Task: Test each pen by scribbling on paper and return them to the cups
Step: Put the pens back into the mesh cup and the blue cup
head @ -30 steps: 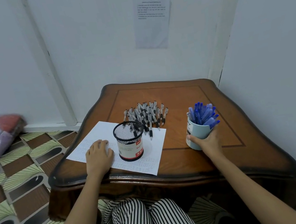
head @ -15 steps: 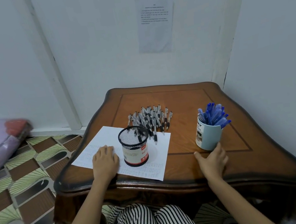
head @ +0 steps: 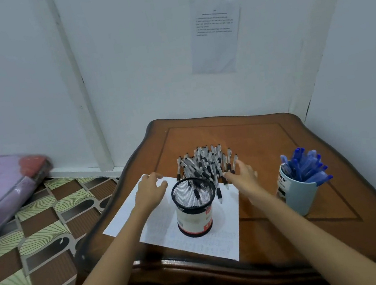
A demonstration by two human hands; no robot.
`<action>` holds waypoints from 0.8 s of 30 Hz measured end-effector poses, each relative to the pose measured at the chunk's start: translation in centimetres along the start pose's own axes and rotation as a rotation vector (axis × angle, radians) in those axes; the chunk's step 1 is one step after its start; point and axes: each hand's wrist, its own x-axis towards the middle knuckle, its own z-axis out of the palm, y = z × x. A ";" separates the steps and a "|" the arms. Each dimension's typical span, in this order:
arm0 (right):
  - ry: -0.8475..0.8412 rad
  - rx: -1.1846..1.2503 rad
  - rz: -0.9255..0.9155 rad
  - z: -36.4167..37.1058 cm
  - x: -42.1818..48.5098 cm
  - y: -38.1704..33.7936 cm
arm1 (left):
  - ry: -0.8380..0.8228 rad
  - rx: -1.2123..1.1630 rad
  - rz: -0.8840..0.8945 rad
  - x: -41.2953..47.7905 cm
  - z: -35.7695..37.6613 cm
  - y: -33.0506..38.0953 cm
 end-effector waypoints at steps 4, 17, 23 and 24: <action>-0.006 -0.094 0.025 0.7 4.8 -0.9 | -0.085 -0.061 -0.011 4.2 1.2 1.9; -0.189 -0.427 0.209 2.4 12.9 -2.1 | -0.452 0.251 -0.100 10.5 5.9 7.1; -0.175 -0.472 0.203 2.9 13.1 -2.4 | -0.499 0.414 -0.085 10.8 6.8 7.4; -0.164 -0.470 0.203 3.1 13.1 -2.2 | -0.500 0.443 -0.081 10.9 6.6 7.3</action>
